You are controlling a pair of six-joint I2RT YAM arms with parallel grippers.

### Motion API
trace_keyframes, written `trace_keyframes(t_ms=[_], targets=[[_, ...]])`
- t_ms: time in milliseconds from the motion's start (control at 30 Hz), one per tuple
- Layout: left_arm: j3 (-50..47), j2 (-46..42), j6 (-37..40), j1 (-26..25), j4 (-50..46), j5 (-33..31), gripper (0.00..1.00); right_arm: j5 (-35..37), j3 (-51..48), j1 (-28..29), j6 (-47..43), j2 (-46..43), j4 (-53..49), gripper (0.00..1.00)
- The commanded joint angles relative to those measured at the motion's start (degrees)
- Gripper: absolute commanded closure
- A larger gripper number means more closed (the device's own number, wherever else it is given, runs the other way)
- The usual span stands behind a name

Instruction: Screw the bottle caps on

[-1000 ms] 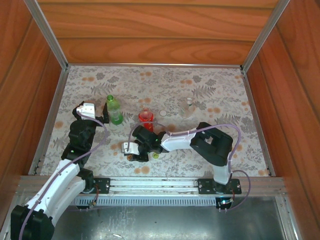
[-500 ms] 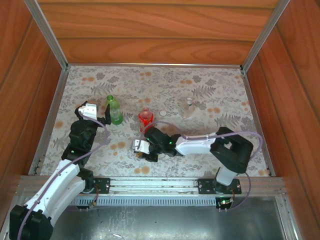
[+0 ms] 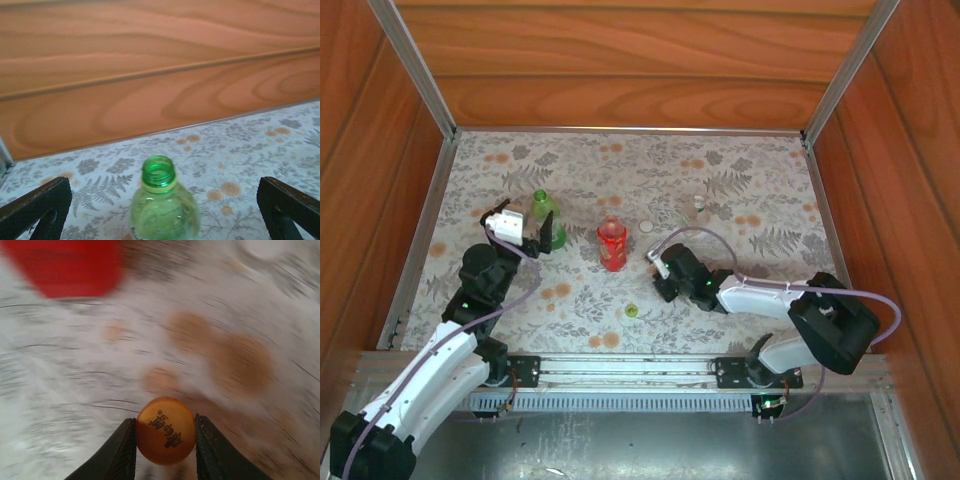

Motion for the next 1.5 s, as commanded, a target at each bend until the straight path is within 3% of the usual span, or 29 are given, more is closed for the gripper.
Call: trace_keyframes(t_ms=[0, 267, 333, 400, 500, 700, 933, 1200, 1333, 1467], targets=[[1.07, -0.23, 3.83, -2.84, -0.78, 3.47, 0.0, 9.54, -0.92, -3.17, 13.31, 0.03, -4.58, 0.68], [1.24, 2.57, 5.68, -8.29, -1.9, 6.76, 0.0, 7.73, -1.22, -6.72, 17.5, 1.9, -6.38, 0.64], [0.87, 3.25, 5.19, -9.02, -1.96, 8.14, 0.0, 7.93, -0.57, -6.72, 17.57, 1.18, -7.72, 0.55], [0.05, 3.4, 4.87, -9.58, -1.91, 10.21, 0.0, 7.49, -0.27, -6.71, 16.6, -0.57, -8.44, 0.37], [-0.81, 3.62, 4.29, -10.15, -1.9, 13.9, 0.0, 6.29, -0.38, -6.72, 14.06, -4.09, -8.12, 0.21], [-1.36, 7.29, 2.44, -10.77, -0.61, 23.06, 0.0, 6.79, -0.44, -6.72, 11.16, -8.08, -6.98, 0.06], [-4.81, 16.84, -2.18, -10.91, 14.52, 23.63, 0.0, 7.7, -1.22, -6.72, 10.7, -9.14, -3.93, 0.01], [-9.39, 29.86, -2.17, -13.95, 36.94, 14.79, 0.0, 7.84, -0.83, -6.72, 16.48, -9.57, -3.79, 0.05], [-9.38, 38.45, -1.43, -16.6, 46.76, 14.02, 0.0, 7.43, 1.51, -6.72, 16.41, -8.07, -6.56, 0.05], [-9.9, 47.84, -1.78, -18.59, 59.33, 8.02, 0.0, 6.73, 2.43, -6.63, 16.59, -8.05, -6.97, 0.05]])
